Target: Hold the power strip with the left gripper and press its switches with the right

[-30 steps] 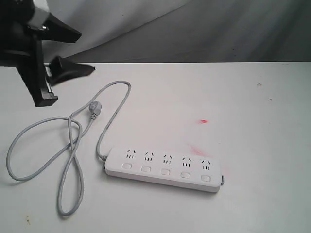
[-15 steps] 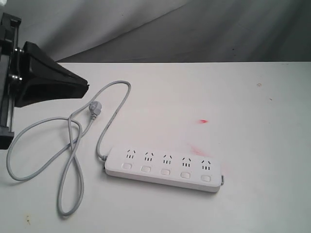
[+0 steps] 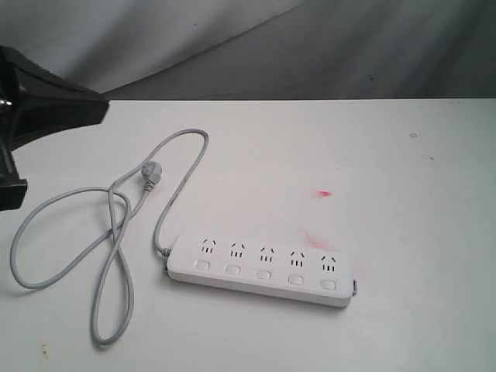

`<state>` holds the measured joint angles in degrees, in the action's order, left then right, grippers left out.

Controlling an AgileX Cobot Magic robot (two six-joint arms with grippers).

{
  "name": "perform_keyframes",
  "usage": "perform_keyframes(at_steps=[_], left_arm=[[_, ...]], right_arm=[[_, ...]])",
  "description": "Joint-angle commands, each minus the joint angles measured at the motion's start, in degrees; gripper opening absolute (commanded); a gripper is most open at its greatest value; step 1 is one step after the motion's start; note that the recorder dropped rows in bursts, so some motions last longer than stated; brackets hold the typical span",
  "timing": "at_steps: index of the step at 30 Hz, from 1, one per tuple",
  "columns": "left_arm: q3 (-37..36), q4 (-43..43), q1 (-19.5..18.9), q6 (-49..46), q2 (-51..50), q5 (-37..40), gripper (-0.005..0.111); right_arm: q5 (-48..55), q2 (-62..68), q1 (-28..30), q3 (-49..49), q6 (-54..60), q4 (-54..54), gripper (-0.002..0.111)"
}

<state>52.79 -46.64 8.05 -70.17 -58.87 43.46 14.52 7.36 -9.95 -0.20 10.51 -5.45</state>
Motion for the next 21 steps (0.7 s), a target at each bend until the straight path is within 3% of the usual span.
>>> perform_keyframes(at_steps=[1, 8, 16, 21], left_arm=[[-9.7, -0.8, 0.2, 2.5, 10.6, -14.5, 0.000], [-31.3, -0.8, 0.2, 2.5, 32.9, -35.2, 0.000], [-46.5, -0.8, 0.2, 2.6, 58.9, -41.0, 0.000], [-48.6, -0.8, 0.2, 6.2, 58.4, -41.8, 0.000]], right_arm=[[-0.2, -0.2, 0.4, 0.2, 0.0, 0.6, 0.000], [-0.2, -0.2, 0.4, 0.2, 0.0, 0.6, 0.000], [-0.2, -0.2, 0.4, 0.2, 0.0, 0.6, 0.000], [-0.4, -0.4, 0.4, 0.2, 0.0, 0.6, 0.000]])
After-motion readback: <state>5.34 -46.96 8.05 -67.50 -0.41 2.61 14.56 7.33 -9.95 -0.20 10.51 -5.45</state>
